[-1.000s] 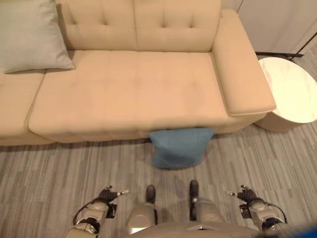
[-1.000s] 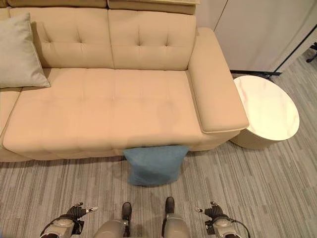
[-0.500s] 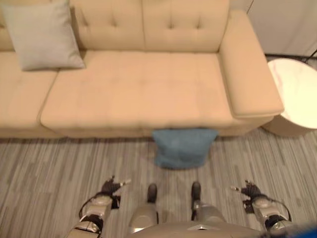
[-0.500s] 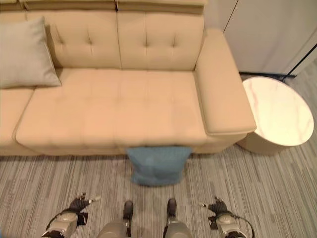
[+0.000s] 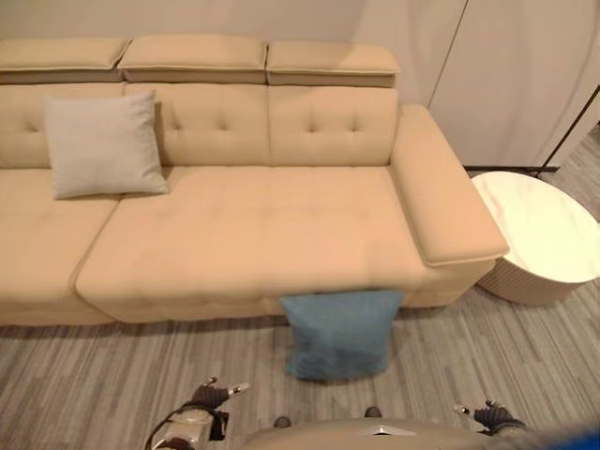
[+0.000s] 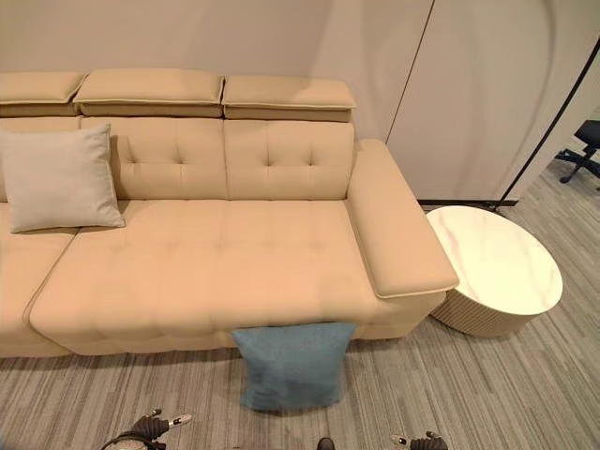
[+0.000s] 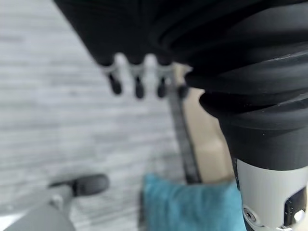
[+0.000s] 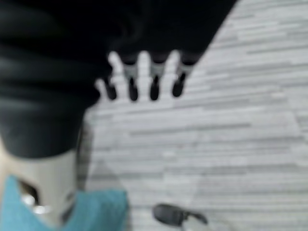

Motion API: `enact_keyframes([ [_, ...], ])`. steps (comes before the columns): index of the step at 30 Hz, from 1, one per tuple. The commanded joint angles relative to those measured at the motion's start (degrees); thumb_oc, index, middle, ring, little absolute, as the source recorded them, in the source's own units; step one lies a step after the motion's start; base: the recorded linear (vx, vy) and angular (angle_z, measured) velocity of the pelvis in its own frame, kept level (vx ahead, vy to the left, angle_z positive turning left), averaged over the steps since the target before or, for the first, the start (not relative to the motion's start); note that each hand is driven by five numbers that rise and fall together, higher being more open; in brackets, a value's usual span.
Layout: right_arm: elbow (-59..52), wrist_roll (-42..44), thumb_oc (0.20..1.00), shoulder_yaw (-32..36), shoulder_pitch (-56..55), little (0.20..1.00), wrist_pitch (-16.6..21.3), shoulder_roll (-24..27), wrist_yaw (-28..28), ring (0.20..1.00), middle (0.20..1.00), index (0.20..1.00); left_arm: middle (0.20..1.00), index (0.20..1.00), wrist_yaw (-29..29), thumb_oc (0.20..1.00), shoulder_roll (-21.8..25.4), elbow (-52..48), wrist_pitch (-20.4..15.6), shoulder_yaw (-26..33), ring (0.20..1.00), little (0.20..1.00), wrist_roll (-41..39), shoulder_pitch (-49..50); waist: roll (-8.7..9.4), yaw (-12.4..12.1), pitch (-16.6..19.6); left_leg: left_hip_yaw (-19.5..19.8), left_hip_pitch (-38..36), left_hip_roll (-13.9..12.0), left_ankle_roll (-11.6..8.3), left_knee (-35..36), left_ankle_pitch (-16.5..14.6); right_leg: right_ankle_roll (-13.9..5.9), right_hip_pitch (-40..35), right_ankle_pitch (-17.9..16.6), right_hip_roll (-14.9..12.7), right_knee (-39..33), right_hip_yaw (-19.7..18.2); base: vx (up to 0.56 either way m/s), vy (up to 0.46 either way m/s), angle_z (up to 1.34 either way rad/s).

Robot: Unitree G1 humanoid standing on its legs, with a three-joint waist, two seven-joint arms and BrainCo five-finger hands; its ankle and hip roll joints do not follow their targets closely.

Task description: Pick up all the scattered cushions and arrange them neatly on the sofa.

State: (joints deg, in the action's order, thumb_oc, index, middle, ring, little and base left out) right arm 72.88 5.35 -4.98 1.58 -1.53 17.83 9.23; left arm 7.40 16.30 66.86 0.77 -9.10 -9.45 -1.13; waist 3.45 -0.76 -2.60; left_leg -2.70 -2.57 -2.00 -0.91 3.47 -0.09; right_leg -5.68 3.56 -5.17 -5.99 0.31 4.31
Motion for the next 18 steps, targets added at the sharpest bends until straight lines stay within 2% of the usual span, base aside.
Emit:
enact_keyframes([
  [1, -0.4, 0.1, 1.000, -1.0, 3.7, 1.000, 0.8, 1.0, 0.4, 1.000, 1.000, 1.000, 1.000, 1.000, 0.1, 1.000, 1.2, 1.7, -1.7, 0.7, 1.000, 1.000, 0.0, -3.1, -0.52, -0.4, -3.9, 0.8, 1.4, 2.4, 1.12, -1.2, -0.1, -4.14, 2.1, 4.6, 0.6, 10.0, 2.5, -0.02, 0.058, -0.89],
  [4, -0.5, -0.3, 1.000, -1.6, 3.7, 1.000, 0.9, 0.9, 0.3, 1.000, 1.000, 1.000, 1.000, 1.000, 0.1, 1.000, 1.3, 1.8, -2.0, 0.4, 1.000, 1.000, 0.3, -3.3, -0.48, -0.5, -3.8, 1.3, 0.9, 2.6, 1.05, -1.2, -0.6, -3.23, 1.6, 4.7, -0.4, 7.3, 3.5, 0.06, 0.004, -0.25],
  [7, -0.6, -0.6, 1.000, -1.3, 3.6, 1.000, 0.9, 1.0, 0.6, 1.000, 1.000, 1.000, 1.000, 1.000, 0.0, 1.000, 1.2, 1.6, -2.0, 0.4, 1.000, 1.000, 0.2, -3.6, -0.44, -0.7, -3.4, 1.2, 0.5, 2.4, 0.76, -0.8, -0.9, -2.98, 2.4, 2.8, -1.4, 4.0, 4.0, 0.08, -0.059, 0.01],
  [9, -0.9, -0.3, 1.000, -1.2, 3.3, 1.000, 0.9, 1.1, 0.5, 1.000, 1.000, 1.000, 1.000, 1.000, -0.1, 1.000, 1.2, 1.8, -2.0, 0.4, 1.000, 1.000, 0.2, -3.6, -0.22, 0.1, -3.5, 2.1, 0.0, 2.4, 0.47, -1.0, -1.2, -2.97, 3.3, 1.9, -0.6, 2.2, 1.1, 0.11, -0.094, 0.03],
  [12, -0.7, -0.6, 1.000, -1.4, 2.9, 1.000, 0.9, 1.2, 0.3, 1.000, 1.000, 1.000, 1.000, 1.000, -0.1, 1.000, 1.1, 2.2, -2.1, 0.7, 1.000, 1.000, 0.3, -3.3, 0.14, 0.1, -3.2, 2.8, -0.9, 1.8, -0.19, -0.9, -1.5, -3.07, 1.9, 1.6, -0.6, 0.0, 1.2, 0.12, -0.141, 0.06],
  [15, -1.2, -0.8, 1.000, -1.8, 3.0, 1.000, 0.8, 1.5, 0.2, 1.000, 1.000, 1.000, 1.000, 1.000, -0.3, 1.000, 0.7, 2.6, -1.9, 0.7, 1.000, 1.000, 0.0, -3.3, -0.10, 0.3, -2.3, 3.8, -1.1, 0.7, -1.20, 0.0, -0.7, -2.37, 0.6, 2.6, 0.6, -0.3, 1.0, 0.11, -0.187, 0.26],
  [18, -1.9, 0.3, 1.000, -1.3, 2.3, 1.000, 1.0, 2.1, 0.4, 1.000, 1.000, 1.000, 1.000, 1.000, -0.5, 1.000, 0.0, 2.7, -1.4, -0.8, 1.000, 1.000, 0.1, -4.6, -0.71, 1.1, -2.7, 5.6, 1.5, -1.0, -3.20, -2.4, 0.0, -0.50, -0.2, 5.2, 1.3, 0.7, 2.6, 0.04, -0.198, 0.28],
])
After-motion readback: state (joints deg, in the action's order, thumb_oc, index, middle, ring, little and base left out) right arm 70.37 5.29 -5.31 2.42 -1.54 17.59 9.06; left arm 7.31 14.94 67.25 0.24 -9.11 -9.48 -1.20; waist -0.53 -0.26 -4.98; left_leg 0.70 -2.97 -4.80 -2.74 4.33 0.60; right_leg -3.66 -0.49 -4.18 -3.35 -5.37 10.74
